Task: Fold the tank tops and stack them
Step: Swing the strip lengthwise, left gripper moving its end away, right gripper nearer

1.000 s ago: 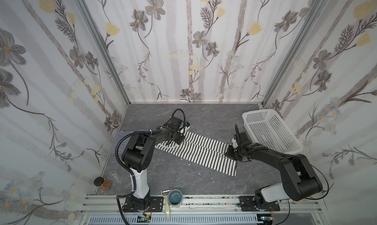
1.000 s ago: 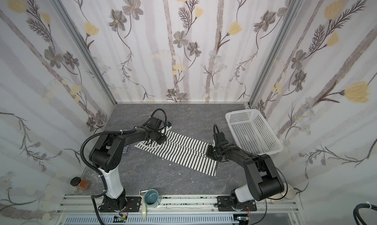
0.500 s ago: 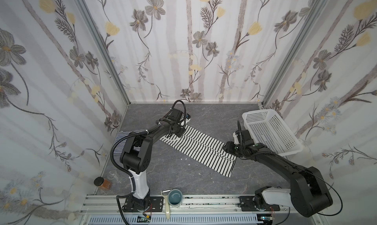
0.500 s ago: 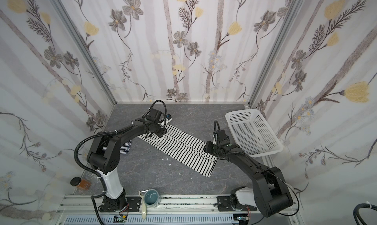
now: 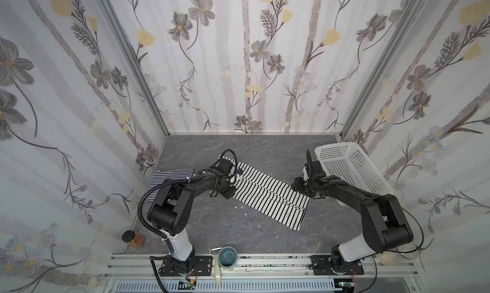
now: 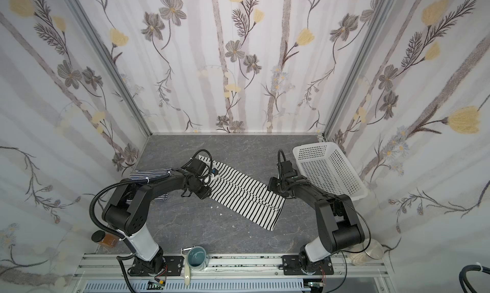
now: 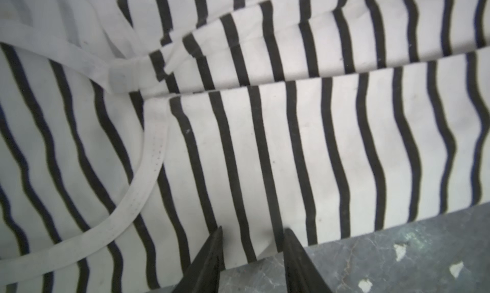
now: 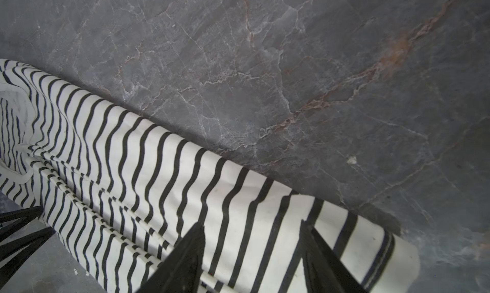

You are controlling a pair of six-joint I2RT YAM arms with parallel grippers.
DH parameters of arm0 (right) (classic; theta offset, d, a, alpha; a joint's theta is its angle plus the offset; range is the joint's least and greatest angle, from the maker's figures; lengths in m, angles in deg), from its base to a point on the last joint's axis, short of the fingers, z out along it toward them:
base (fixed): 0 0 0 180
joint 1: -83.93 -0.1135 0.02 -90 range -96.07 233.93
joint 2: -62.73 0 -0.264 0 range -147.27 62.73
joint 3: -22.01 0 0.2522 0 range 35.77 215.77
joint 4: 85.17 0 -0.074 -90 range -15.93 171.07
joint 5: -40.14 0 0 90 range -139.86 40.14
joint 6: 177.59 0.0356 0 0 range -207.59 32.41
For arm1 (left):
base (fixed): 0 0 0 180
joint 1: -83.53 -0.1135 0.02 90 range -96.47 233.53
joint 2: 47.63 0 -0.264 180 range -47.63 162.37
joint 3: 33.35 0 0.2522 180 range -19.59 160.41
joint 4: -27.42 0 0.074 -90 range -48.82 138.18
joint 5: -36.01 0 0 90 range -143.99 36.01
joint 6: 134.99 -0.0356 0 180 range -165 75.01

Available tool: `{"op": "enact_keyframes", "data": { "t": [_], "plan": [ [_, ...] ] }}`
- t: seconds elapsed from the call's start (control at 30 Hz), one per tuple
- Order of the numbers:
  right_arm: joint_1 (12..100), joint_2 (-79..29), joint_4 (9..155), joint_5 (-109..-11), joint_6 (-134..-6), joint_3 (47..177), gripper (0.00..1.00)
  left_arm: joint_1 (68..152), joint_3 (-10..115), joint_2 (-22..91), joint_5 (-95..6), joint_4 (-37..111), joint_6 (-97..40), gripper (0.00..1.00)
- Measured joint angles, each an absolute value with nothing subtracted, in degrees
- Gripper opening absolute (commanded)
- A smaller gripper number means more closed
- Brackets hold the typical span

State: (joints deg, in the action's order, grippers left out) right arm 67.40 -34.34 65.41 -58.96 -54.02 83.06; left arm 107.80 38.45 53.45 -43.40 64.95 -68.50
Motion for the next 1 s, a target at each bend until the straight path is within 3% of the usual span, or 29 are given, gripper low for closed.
{"op": "enact_keyframes", "data": {
  "t": [0.43,0.73,1.0],
  "plan": [
    [65.1,-31.7,69.7,-59.6,-53.1,75.2,0.60,107.7,45.1,60.0,-47.0,61.1,-68.1,0.41],
    [62.2,-26.5,72.2,-59.6,-51.1,69.8,0.60,107.5,57.6,68.8,-49.8,61.1,-69.5,0.41],
    [54.5,-24.7,74.2,-60.0,-45.7,67.6,0.60,107.5,69.0,76.1,-52.5,63.1,-71.0,0.41]
  ]
}}
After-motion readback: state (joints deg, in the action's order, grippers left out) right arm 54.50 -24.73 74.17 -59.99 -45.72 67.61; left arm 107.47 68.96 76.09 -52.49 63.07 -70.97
